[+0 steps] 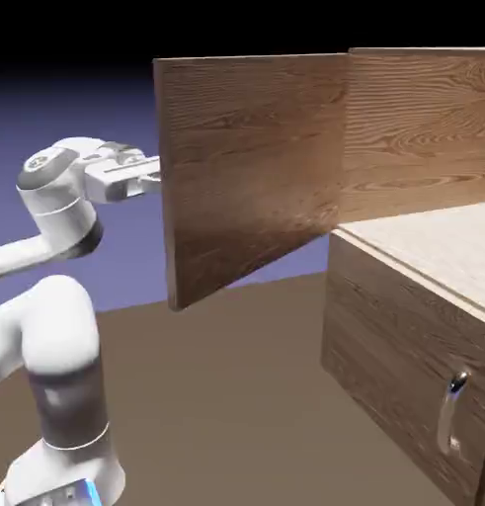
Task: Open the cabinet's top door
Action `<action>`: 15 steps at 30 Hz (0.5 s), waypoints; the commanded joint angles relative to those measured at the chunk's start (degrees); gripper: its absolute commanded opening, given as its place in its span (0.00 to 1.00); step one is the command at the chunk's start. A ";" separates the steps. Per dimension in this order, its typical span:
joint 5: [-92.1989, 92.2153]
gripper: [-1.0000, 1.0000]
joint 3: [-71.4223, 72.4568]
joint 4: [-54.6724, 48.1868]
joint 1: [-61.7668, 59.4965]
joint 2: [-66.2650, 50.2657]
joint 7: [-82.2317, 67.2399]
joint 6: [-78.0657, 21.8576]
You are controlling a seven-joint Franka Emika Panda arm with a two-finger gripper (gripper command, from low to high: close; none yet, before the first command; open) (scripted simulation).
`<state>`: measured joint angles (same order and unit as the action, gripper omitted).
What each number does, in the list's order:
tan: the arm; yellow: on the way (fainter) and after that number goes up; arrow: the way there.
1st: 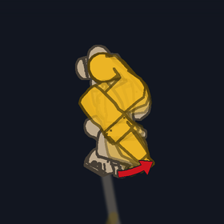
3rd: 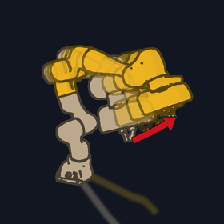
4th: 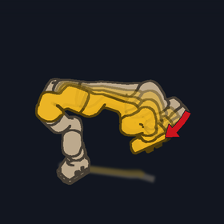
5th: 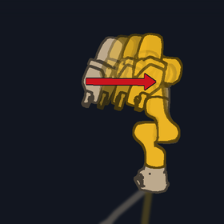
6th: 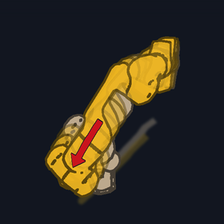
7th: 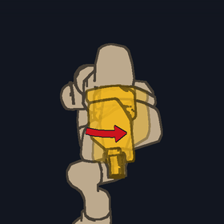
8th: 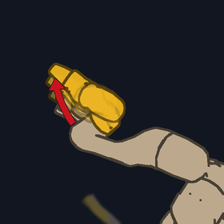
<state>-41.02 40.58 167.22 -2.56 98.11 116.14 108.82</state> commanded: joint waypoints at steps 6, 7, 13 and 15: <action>8.84 0.00 11.55 -11.58 -6.53 -4.60 0.79 -13.01; 9.94 0.00 12.99 -13.66 -8.02 -5.22 0.81 -14.98; 14.72 0.00 19.54 -26.12 -17.66 -7.94 0.34 -25.74; 15.80 0.00 21.15 -30.27 -21.00 -8.55 0.02 -29.08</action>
<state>-25.17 61.85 137.09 -23.53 89.52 116.17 79.83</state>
